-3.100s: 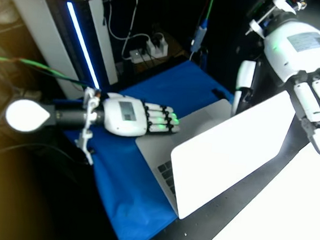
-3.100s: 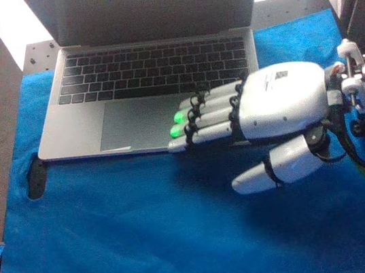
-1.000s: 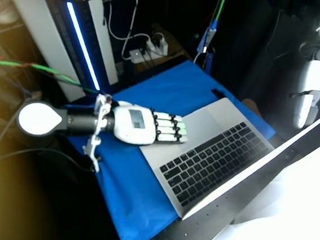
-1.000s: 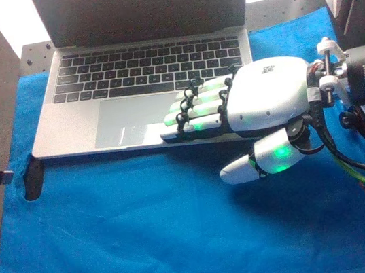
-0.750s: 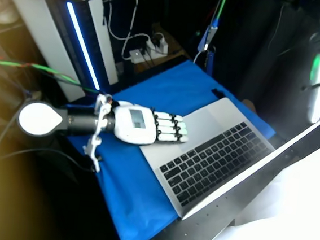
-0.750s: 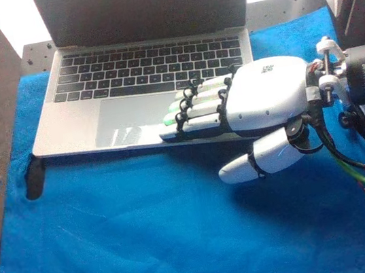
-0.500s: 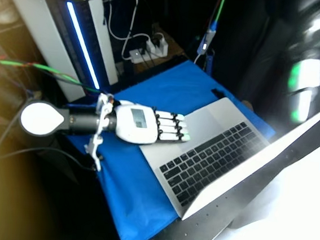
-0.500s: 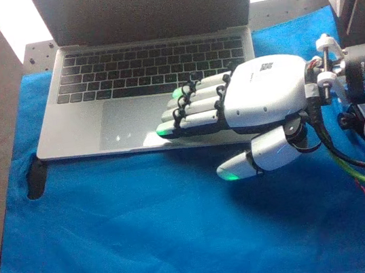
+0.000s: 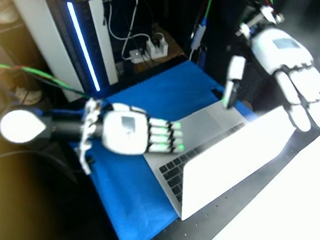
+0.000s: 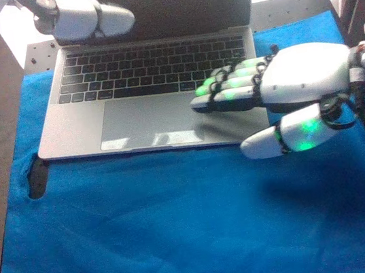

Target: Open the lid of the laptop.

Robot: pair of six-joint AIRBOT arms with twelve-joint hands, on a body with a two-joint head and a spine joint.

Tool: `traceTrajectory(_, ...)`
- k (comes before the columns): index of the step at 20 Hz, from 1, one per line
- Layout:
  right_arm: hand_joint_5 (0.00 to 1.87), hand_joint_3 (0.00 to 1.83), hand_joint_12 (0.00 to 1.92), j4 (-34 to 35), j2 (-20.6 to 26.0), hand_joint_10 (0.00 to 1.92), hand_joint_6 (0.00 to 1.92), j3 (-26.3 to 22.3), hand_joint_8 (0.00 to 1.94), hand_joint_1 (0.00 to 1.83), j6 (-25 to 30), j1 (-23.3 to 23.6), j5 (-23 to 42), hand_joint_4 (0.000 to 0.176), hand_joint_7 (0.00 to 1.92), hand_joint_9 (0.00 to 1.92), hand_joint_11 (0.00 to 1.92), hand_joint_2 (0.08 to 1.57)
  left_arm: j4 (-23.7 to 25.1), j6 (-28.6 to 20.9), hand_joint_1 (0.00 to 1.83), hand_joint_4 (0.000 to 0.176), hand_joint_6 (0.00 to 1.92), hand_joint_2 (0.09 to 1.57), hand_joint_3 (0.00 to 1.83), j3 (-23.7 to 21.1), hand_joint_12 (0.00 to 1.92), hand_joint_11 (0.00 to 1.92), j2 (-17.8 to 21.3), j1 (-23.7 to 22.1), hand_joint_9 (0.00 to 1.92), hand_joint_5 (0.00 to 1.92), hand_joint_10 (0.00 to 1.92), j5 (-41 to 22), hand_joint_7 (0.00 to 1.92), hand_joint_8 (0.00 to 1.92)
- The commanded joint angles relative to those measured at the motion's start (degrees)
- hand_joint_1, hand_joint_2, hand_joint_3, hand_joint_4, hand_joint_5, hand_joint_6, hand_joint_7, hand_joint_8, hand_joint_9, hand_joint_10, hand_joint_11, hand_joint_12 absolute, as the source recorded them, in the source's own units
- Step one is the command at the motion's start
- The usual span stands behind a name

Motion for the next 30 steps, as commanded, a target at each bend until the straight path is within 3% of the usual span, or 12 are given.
traceTrajectory(1, 0.02, 0.0, 0.0, 3.6, 0.3, 0.0, 0.0, -0.4, 0.0, 0.0, 0.5, -0.1, 4.3, 0.0, 0.0, 0.0, 0.0, 1.38, 1.4, 0.0, 0.52, 0.108, 0.0, 0.86, 0.0, -1.0, 0.0, 0.0, 1.0, 0.4, 0.0, 0.0, 0.0, -10.7, 0.0, 0.0)
traceTrajectory(3, 0.0, 0.0, 0.0, 7.2, 1.9, 0.0, 0.0, -1.3, 0.0, 0.0, 0.4, -1.6, 4.4, 0.0, 0.0, 0.0, 0.0, 1.37, 2.9, -0.5, 0.47, 0.078, 0.0, 0.86, 0.0, -5.4, 0.0, 0.0, 4.0, 4.1, 0.0, 0.0, 0.0, -16.9, 0.0, 0.0)
traceTrajectory(5, 0.0, 0.0, 0.0, 11.2, 3.2, 0.0, 0.0, -2.2, 0.0, 0.0, -2.0, -2.5, 5.0, 0.0, 0.0, 0.0, 0.0, 1.38, 4.9, -3.5, 0.47, 0.07, 0.0, 0.88, 0.0, -8.0, 0.0, 0.0, 6.1, 6.8, 0.0, 0.0, 0.0, -20.6, 0.0, 0.0)
traceTrajectory(8, 0.0, 0.0, 0.0, 21.4, 5.3, 0.0, 0.0, -2.6, 0.0, 0.0, -5.0, -5.2, 11.5, 0.0, 0.0, 0.0, 0.0, 1.39, 8.2, -18.1, 0.47, 0.119, 0.0, 0.85, 0.0, -8.6, 0.0, 0.0, 8.3, 12.2, 0.0, 0.0, 0.0, -26.7, 0.0, 0.0)
traceTrajectory(11, 0.0, 0.01, 0.0, 32.0, 7.4, 0.0, 0.0, -4.4, 0.0, 0.0, -9.4, -7.9, 18.4, 0.0, 0.0, 0.0, 0.0, 1.41, 9.8, -29.4, 0.35, 0.121, 0.0, 0.9, 0.02, -9.0, 0.0, 0.0, 10.3, 18.2, 0.0, 0.0, 0.0, -33.3, 0.0, 0.0)
traceTrajectory(15, 0.03, 0.0, 0.0, 48.0, 10.3, 0.0, 0.01, -6.7, 0.0, 0.01, -9.8, -16.4, 32.8, 0.0, 0.0, 0.0, 0.0, 1.37, 9.1, -33.1, 0.42, 0.106, 0.0, 0.93, 0.02, -10.5, 0.0, 0.0, 11.4, 23.2, 0.0, 0.01, 0.0, -39.6, 0.0, 0.0)
traceTrajectory(18, 0.01, 0.0, 0.0, 59.2, 12.5, 0.0, 0.0, -9.3, 0.0, 0.05, -9.8, -23.2, 45.6, 0.005, 0.0, 0.0, 0.0, 1.38, 8.7, -36.1, 0.23, 0.155, 0.01, 1.13, 0.02, -11.1, 0.0, 0.0, 11.7, 26.3, 0.0, 0.04, 0.0, -44.5, 0.0, 0.0)
traceTrajectory(19, 0.01, 0.0, 0.0, 60.9, 13.0, 0.0, 0.0, -9.9, 0.0, 0.03, -9.8, -24.2, 47.9, 0.0, 0.0, 0.0, 0.0, 1.34, 8.3, -36.2, 0.36, 0.106, 0.01, 1.05, 0.0, -11.5, 0.0, 0.0, 11.8, 27.1, 0.0, 0.06, 0.0, -45.4, 0.03, 0.0)
traceTrajectory(22, 0.08, 0.0, 0.0, 63.7, 13.9, 0.0, 0.01, -10.9, 0.0, 0.14, -9.8, -25.6, 52.0, 0.017, 0.01, 0.0, 0.0, 1.33, 5.0, -36.2, 0.43, 0.073, 0.0, 0.95, 0.0, -11.6, 0.0, 0.0, 12.2, 29.3, 0.0, 0.01, 0.0, -45.3, 0.04, 0.0)
traceTrajectory(23, 0.08, 0.0, 0.0, 64.3, 13.9, 0.0, 0.01, -10.9, 0.01, 0.13, -9.8, -25.6, 52.2, 0.0, 0.02, 0.0, 0.0, 1.36, 3.1, -36.4, 0.34, 0.077, 0.0, 1.04, 0.01, -11.0, 0.0, 0.0, 12.2, 29.6, 0.0, 0.02, 0.0, -45.0, 0.01, 0.0)
traceTrajectory(27, 0.09, 0.0, 0.0, 67.5, 14.1, 0.0, 0.01, -10.9, 0.01, 0.14, -9.8, -26.3, 56.6, 0.0, 0.03, 0.0, 0.0, 1.36, 1.2, -39.7, 0.22, 0.106, 0.0, 1.04, 0.0, -9.1, 0.0, 0.0, 12.1, 29.8, 0.0, 0.0, 0.0, -48.2, 0.0, 0.0)
traceTrajectory(30, 0.01, 0.0, 0.0, 67.8, 14.7, 0.0, 0.0, -11.9, 0.0, 0.01, -9.8, -27.3, 61.0, 0.0, 0.0, 0.0, 0.0, 1.37, 1.9, -39.8, 0.06, 0.102, 0.0, 1.11, 0.03, -10.5, 0.0, 0.0, 13.2, 31.2, 0.0, 0.0, 0.0, -51.5, 0.0, 0.0)
